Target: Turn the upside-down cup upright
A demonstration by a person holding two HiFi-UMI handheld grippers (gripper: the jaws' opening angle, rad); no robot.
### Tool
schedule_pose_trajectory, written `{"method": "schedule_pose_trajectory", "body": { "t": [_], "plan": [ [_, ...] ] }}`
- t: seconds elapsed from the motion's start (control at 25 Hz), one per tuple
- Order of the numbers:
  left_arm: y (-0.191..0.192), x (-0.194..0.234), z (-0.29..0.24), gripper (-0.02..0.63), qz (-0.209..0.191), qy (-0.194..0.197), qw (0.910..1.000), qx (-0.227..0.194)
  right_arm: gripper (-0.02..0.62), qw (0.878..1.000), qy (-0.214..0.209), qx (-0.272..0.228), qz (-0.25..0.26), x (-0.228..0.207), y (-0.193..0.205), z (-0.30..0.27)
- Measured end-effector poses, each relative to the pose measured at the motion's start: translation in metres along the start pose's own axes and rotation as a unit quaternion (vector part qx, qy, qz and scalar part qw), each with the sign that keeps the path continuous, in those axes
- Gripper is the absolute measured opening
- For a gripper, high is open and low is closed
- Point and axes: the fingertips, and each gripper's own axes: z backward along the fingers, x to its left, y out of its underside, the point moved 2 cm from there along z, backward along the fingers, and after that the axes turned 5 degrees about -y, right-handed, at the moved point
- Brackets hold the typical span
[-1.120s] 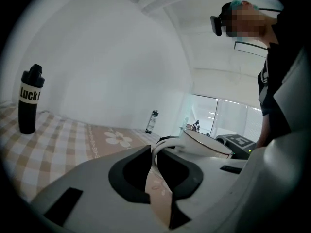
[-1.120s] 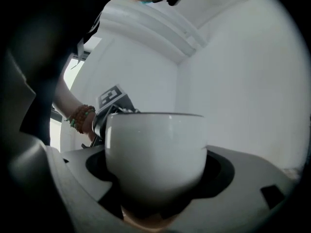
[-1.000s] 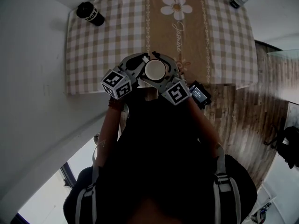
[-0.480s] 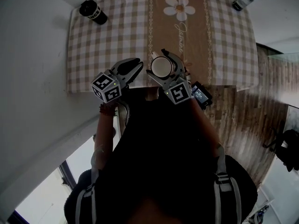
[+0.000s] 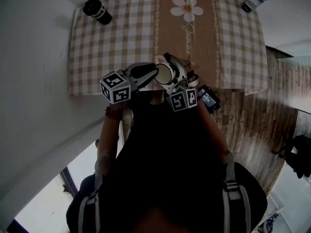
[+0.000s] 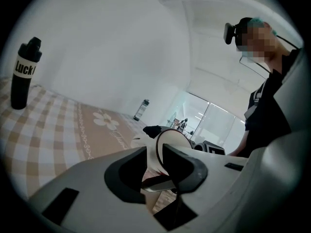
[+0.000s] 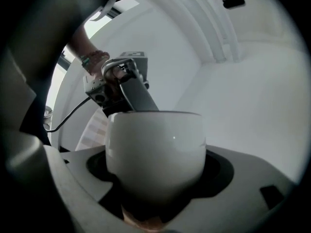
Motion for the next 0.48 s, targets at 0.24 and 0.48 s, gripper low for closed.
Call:
{"method": "schedule_pose_trajectory", "body": {
  "t": [0.24, 0.48],
  "plan": [
    [0.014, 0.001, -0.014, 0.088, -0.002, -0.029, 0.9987, 0.041, 0.419, 0.998, -0.010, 0.018, 0.063, 0.012, -0.003, -0.002],
    [0.016, 0.006, -0.016, 0.054, 0.031, -0.062, 0.9971, 0.031, 0.423, 0.997, -0.009, 0.029, 0.070, 0.014, 0.002, -0.004]
  ]
}}
